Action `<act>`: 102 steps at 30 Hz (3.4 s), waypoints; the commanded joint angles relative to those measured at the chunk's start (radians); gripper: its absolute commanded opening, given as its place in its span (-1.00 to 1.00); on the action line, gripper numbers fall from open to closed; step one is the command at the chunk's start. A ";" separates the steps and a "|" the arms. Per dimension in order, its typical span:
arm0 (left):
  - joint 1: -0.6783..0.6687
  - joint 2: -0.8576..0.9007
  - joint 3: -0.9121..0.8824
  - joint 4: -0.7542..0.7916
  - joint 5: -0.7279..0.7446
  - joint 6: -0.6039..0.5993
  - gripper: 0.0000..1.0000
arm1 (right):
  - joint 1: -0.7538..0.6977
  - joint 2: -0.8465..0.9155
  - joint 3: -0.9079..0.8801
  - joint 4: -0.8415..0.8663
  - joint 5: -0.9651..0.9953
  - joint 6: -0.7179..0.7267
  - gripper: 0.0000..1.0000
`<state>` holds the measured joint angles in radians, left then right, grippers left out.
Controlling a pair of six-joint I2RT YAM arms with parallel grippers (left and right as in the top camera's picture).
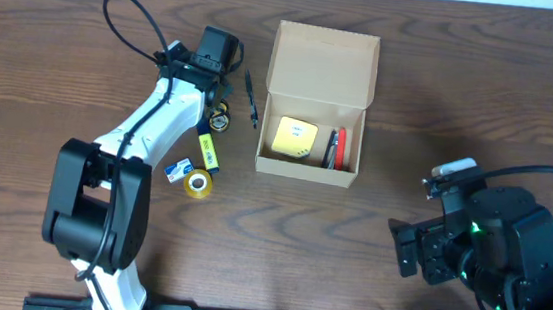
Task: Pack container
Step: 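Lower the left gripper and grasp the black-and-gold correction tape, then carry the correction tape with the left gripper to the box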
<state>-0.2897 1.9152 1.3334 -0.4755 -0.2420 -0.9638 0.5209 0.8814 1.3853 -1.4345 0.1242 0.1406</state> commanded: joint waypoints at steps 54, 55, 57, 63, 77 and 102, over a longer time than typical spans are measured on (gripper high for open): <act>0.003 0.156 -0.006 0.045 0.146 0.537 0.32 | -0.005 0.000 0.001 -0.001 0.006 -0.004 0.98; 0.003 0.158 -0.006 0.049 0.150 0.537 0.31 | -0.005 0.000 0.001 -0.001 0.006 -0.004 0.99; 0.003 0.158 -0.006 0.055 0.150 0.537 0.30 | -0.005 0.000 0.001 -0.001 0.006 -0.004 0.99; 0.003 0.158 -0.006 0.054 0.159 0.537 0.03 | -0.005 0.000 0.001 -0.001 0.006 -0.004 0.97; 0.005 0.158 0.015 0.066 0.183 0.518 -0.28 | -0.005 0.000 0.001 -0.001 0.006 -0.004 0.99; 0.048 0.156 0.515 -0.333 0.190 0.516 -0.88 | -0.005 0.000 0.001 -0.001 0.006 -0.004 0.99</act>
<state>-0.2432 2.0594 1.7607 -0.7521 -0.0589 -0.4477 0.5209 0.8818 1.3853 -1.4349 0.1246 0.1406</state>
